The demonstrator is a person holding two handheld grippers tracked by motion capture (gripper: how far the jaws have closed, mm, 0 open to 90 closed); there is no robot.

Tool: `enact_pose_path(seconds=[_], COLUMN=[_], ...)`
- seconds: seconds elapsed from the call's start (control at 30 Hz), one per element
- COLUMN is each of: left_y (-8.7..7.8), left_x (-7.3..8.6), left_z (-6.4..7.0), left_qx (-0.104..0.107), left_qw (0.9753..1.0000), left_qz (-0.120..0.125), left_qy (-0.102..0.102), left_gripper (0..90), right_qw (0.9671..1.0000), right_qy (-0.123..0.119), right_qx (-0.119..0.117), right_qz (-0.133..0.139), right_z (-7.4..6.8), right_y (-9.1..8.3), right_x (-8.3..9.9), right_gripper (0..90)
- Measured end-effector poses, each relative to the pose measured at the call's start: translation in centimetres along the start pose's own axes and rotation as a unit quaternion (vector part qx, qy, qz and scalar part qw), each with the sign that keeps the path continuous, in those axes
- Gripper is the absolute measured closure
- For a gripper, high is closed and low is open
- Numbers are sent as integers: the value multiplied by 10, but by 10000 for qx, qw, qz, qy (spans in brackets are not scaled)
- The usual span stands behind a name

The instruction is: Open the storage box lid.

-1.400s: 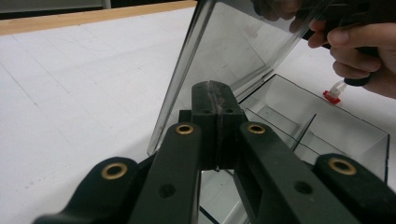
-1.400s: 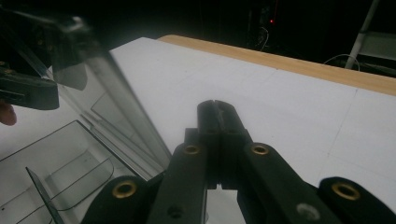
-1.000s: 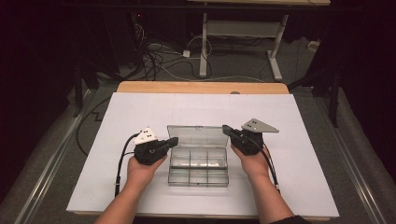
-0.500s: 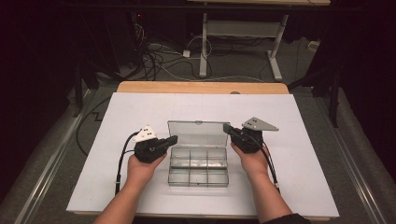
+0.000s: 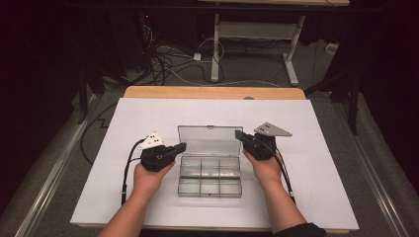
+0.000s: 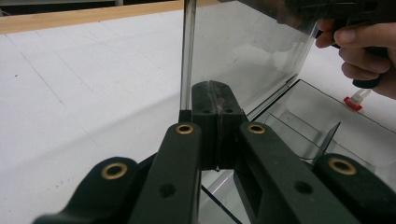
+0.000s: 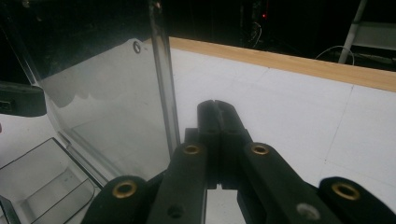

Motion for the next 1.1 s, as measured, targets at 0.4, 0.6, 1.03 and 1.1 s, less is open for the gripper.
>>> enact_pose_path(seconds=[0.4, 0.6, 1.03, 1.1], left_y=[-14, -23, 2, 6], left_x=[-2, -4, -28, -31], left_z=[1, -9, -30, -29], left_qx=[12, -294, -409, -374], left_qw=[9999, 9993, 9985, 9986], left_qz=[109, 215, 225, 224], left_qy=[-29, -39, -297, -284], left_gripper=[875, 874, 877, 876], right_qw=[10000, 10000, 10000, 10000], right_qy=[7, 4, 28, 28], right_qx=[2, 29, 26, 39], right_qz=[-41, -59, -46, -49], right_z=[1, 2, 3, 3], right_y=[4, 5, 6, 6], right_x=[0, -1, -3, -4], right_gripper=[900, 900, 900, 900])
Point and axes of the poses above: each handheld gripper's, and its own axes: y roughly forward along the jaws, x roughly out of its underside, z roughly to its right, the point moved 3 cm from there along y, roughly forward along the jaws, and after that the axes turned 4 degrees about -y, right-handed, at the moved point
